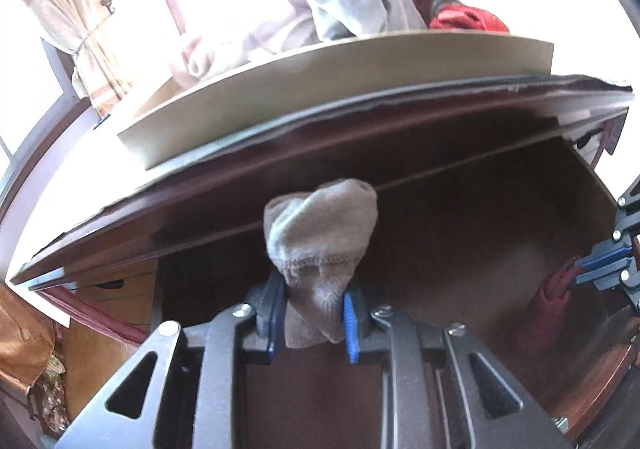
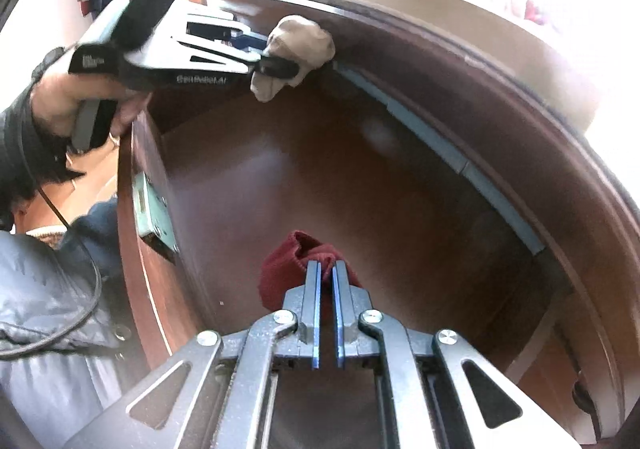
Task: Take underwear out of drawer
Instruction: 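Lift the beige sock and maroon cloth up out of the drawer with both tools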
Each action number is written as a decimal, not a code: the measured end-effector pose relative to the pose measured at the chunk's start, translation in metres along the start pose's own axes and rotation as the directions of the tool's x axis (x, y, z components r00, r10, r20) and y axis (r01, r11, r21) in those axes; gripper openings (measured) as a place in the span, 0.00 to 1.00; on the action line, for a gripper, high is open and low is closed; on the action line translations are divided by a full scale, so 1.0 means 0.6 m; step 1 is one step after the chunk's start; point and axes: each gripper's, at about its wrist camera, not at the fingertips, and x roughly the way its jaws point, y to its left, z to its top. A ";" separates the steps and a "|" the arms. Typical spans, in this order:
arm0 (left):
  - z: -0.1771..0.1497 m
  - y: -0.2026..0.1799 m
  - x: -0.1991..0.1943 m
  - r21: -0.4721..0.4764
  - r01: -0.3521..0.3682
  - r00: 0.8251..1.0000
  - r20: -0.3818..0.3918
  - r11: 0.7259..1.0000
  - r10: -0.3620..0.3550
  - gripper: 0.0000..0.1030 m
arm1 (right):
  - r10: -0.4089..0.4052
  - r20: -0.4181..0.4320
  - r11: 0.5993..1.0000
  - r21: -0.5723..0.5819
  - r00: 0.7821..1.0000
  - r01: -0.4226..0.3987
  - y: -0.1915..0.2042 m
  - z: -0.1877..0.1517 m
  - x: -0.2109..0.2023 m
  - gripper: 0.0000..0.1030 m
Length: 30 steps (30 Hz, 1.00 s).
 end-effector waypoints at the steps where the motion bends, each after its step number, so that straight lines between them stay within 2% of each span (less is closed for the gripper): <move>1: -0.004 0.006 -0.004 -0.008 -0.001 1.000 0.009 1.000 0.001 0.21 | -0.005 0.015 1.000 -0.001 1.000 0.005 0.002 -0.002 -0.008 0.06; 7: -0.037 0.032 -0.024 -0.034 -0.005 0.999 0.053 0.999 0.007 0.21 | -0.018 0.091 1.000 -0.008 0.996 0.019 0.012 -0.026 -0.049 0.05; 11: -0.035 0.032 -0.032 -0.050 -0.007 0.996 0.084 0.999 0.012 0.21 | -0.016 0.133 1.000 -0.004 0.991 0.017 0.016 -0.026 -0.072 0.05; 14: -0.035 0.032 -0.038 -0.068 -0.007 0.994 0.109 0.998 0.015 0.21 | -0.009 0.158 1.000 0.006 0.987 0.008 -0.006 -0.028 -0.086 0.05; 17: -0.036 0.030 -0.046 -0.086 -0.007 0.991 0.134 0.996 0.019 0.21 | -0.005 0.179 1.000 0.016 0.984 0.003 -0.001 -0.027 -0.069 0.05; 30: -0.063 0.049 -0.076 -0.152 -0.015 0.974 0.220 0.988 0.048 0.20 | -0.012 0.271 0.999 0.041 0.962 0.001 -0.016 -0.053 -0.121 0.05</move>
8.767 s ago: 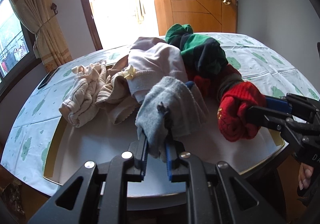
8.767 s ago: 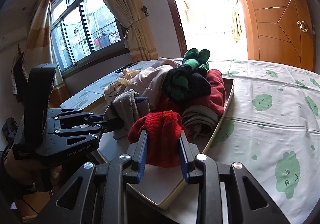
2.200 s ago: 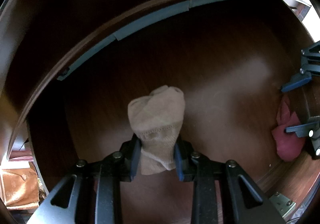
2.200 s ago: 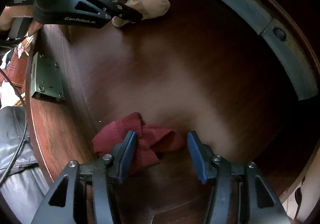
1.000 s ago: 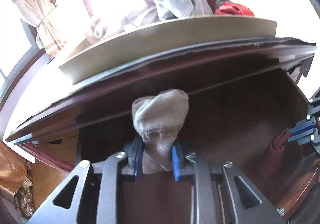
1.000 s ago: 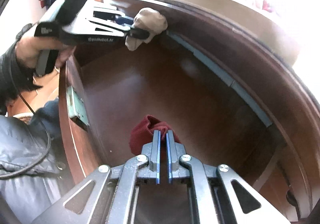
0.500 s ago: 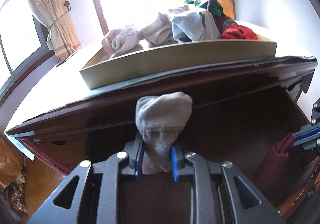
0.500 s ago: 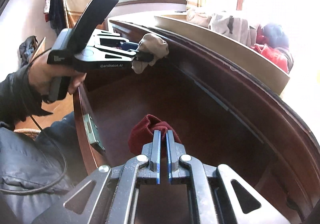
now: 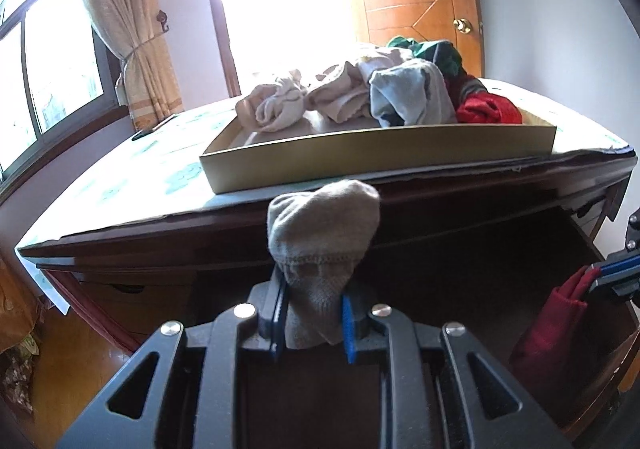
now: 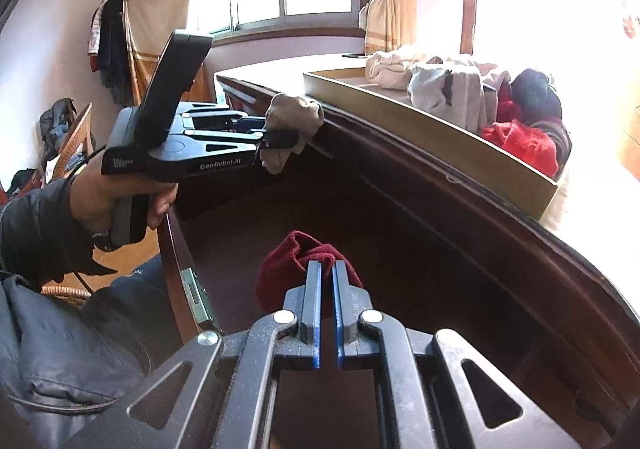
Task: Take underwear out of drawer
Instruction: 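Lift the beige sock and maroon cloth up out of the drawer with both tools, then carry both held items over the tray and lower them onto the clothes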
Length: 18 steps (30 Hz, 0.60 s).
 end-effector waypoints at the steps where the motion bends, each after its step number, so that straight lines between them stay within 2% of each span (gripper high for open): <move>1: -0.002 0.002 -0.003 -0.004 -0.002 1.000 0.006 1.000 0.003 0.20 | 0.000 0.003 1.000 0.000 1.000 0.000 0.002 -0.003 -0.006 0.05; 11: -0.008 0.012 -0.020 -0.032 -0.007 0.998 0.054 0.999 0.009 0.20 | -0.001 0.053 1.000 -0.001 0.999 0.001 -0.006 -0.004 -0.034 0.05; 18: 0.006 0.017 -0.030 -0.046 0.009 0.998 0.068 0.999 -0.006 0.19 | -0.001 0.083 1.000 -0.030 0.997 0.003 -0.006 0.029 -0.043 0.05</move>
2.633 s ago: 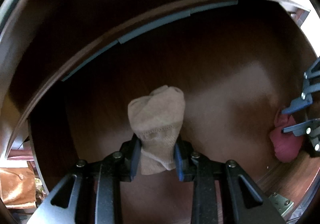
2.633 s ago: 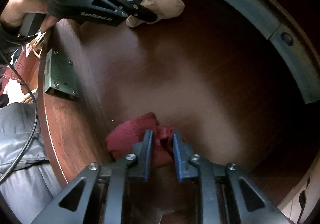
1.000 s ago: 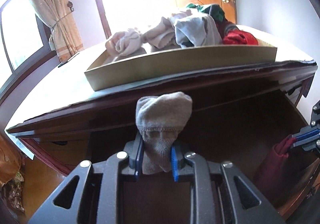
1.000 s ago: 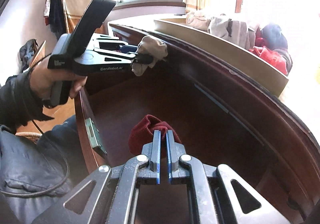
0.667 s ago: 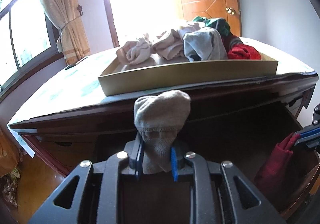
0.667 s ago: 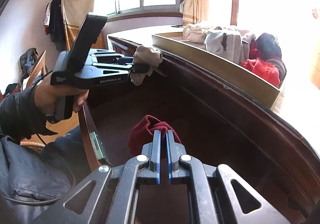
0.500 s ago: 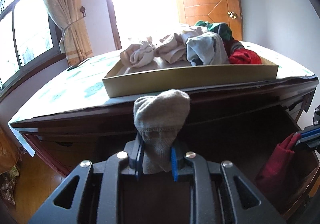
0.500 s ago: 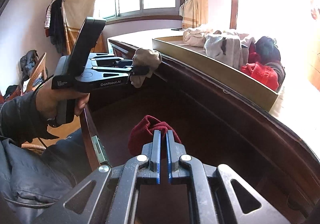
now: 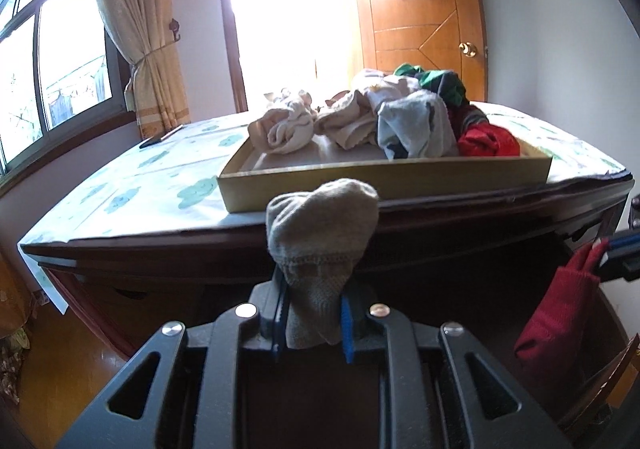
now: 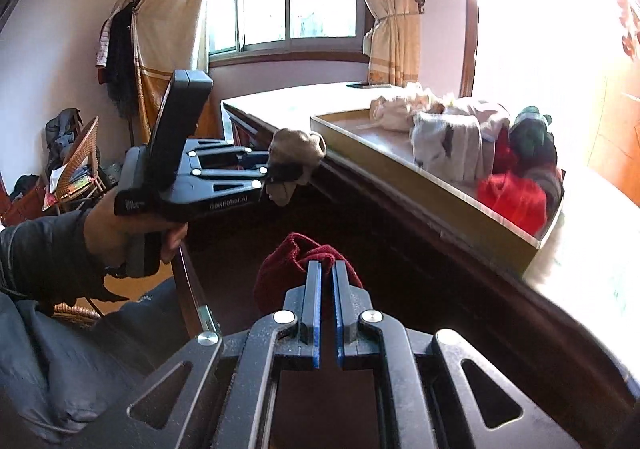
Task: Take underwear out of drawer
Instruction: 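Carry both held items over the tray and lower them onto the clothes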
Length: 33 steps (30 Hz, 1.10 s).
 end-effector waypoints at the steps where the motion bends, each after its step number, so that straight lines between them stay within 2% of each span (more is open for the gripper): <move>1: 0.006 0.001 -0.004 -0.001 0.000 1.000 0.006 1.000 0.000 0.19 | 0.000 0.009 1.000 -0.005 1.000 0.000 0.000 0.008 -0.003 0.05; 9: 0.067 0.013 -0.020 0.025 -0.015 0.999 0.047 1.000 0.013 0.19 | -0.014 0.076 0.999 -0.051 0.997 0.017 -0.007 0.095 -0.012 0.05; 14: 0.112 0.023 -0.006 0.040 -0.027 0.999 0.047 0.999 0.025 0.19 | -0.034 0.099 0.997 -0.060 0.995 0.040 -0.020 0.152 0.005 0.05; 21: 0.160 0.040 0.033 0.056 -0.057 0.998 0.023 0.997 0.056 0.19 | -0.069 0.088 0.997 -0.034 0.994 0.072 -0.049 0.210 0.058 0.05; 27: 0.176 0.041 0.073 0.087 -0.085 0.996 -0.014 0.993 0.087 0.19 | -0.129 0.072 0.992 0.018 0.989 0.128 -0.085 0.240 0.113 0.06; 33: 0.178 0.043 0.116 0.102 -0.097 0.993 -0.063 0.990 0.104 0.19 | -0.165 0.009 0.985 0.055 0.986 0.164 -0.108 0.251 0.178 0.06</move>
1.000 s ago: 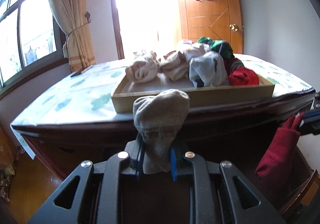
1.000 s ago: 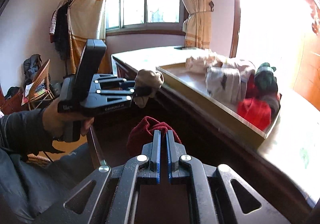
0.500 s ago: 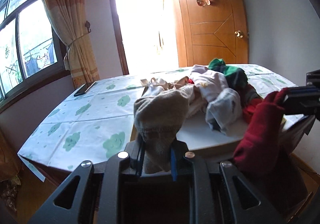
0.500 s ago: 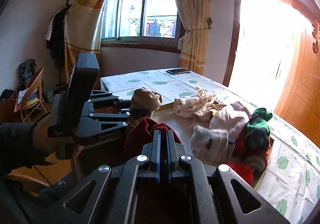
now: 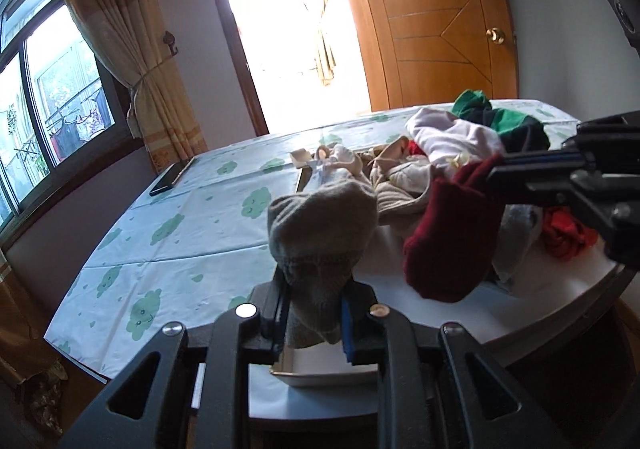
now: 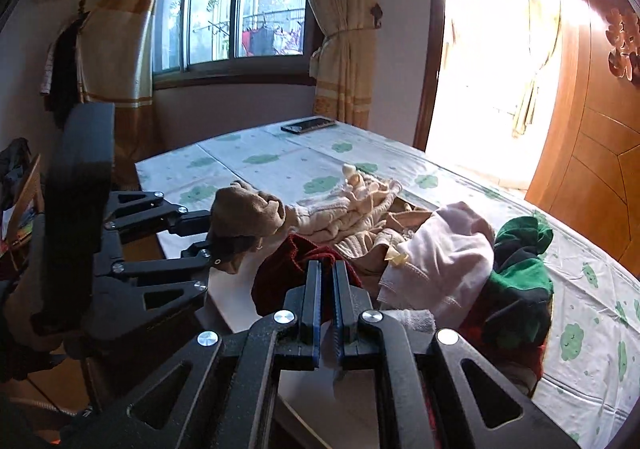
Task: Take underwear out of drawer
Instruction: 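Carry both held items over the tray and lower them onto the clothes, then open both tools to release the items and withdraw them up from the tray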
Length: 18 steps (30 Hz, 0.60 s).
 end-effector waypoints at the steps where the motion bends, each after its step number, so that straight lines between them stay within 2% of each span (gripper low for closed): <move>1: -0.001 -0.002 0.006 0.003 0.000 1.000 -0.010 1.000 0.000 0.19 | -0.004 -0.018 1.000 -0.006 1.000 0.004 0.002 -0.001 0.013 0.06; 3: -0.004 -0.004 0.019 0.004 0.004 0.999 -0.033 1.000 -0.003 0.22 | -0.024 -0.054 1.000 -0.016 0.998 0.023 0.001 -0.005 0.040 0.06; 4: -0.006 -0.006 0.026 0.008 0.006 0.999 -0.050 1.000 -0.005 0.27 | -0.026 -0.079 1.000 -0.013 0.996 0.026 0.000 -0.008 0.054 0.06; 8: -0.016 -0.012 0.030 0.011 0.006 0.998 -0.056 1.000 -0.006 0.36 | -0.032 -0.104 0.998 0.057 0.994 0.039 -0.027 -0.020 0.077 0.09; 9: -0.018 -0.014 0.027 0.014 0.009 0.999 -0.054 1.000 -0.009 0.39 | -0.013 -0.102 0.996 0.088 0.995 0.022 -0.036 -0.024 0.076 0.13; 10: -0.019 -0.017 0.024 0.021 0.006 0.999 -0.051 1.000 -0.005 0.46 | -0.001 -0.097 0.994 0.106 0.995 0.011 -0.042 -0.028 0.072 0.17; 11: -0.020 -0.020 0.019 0.027 0.000 0.999 -0.044 1.000 0.001 0.52 | 0.001 -0.092 0.994 0.112 0.996 0.009 -0.045 -0.033 0.067 0.27; 12: -0.021 -0.022 0.014 0.031 -0.011 0.999 -0.032 0.999 0.012 0.63 | 0.004 -0.086 0.993 0.116 0.996 0.006 -0.046 -0.036 0.062 0.38; 13: -0.021 -0.023 0.007 0.029 -0.017 1.000 -0.019 0.999 0.017 0.67 | 0.013 -0.076 0.993 0.121 0.997 -0.003 -0.046 -0.040 0.055 0.44; 15: -0.023 -0.027 -0.006 0.021 -0.004 1.000 -0.007 1.000 0.004 0.67 | 0.015 -0.058 0.992 0.123 0.998 -0.008 -0.043 -0.048 0.043 0.58; 18: -0.026 -0.029 -0.018 0.014 -0.005 1.000 -0.001 1.000 0.005 0.71 | 0.010 -0.031 0.992 0.128 0.999 -0.006 -0.037 -0.061 0.020 0.66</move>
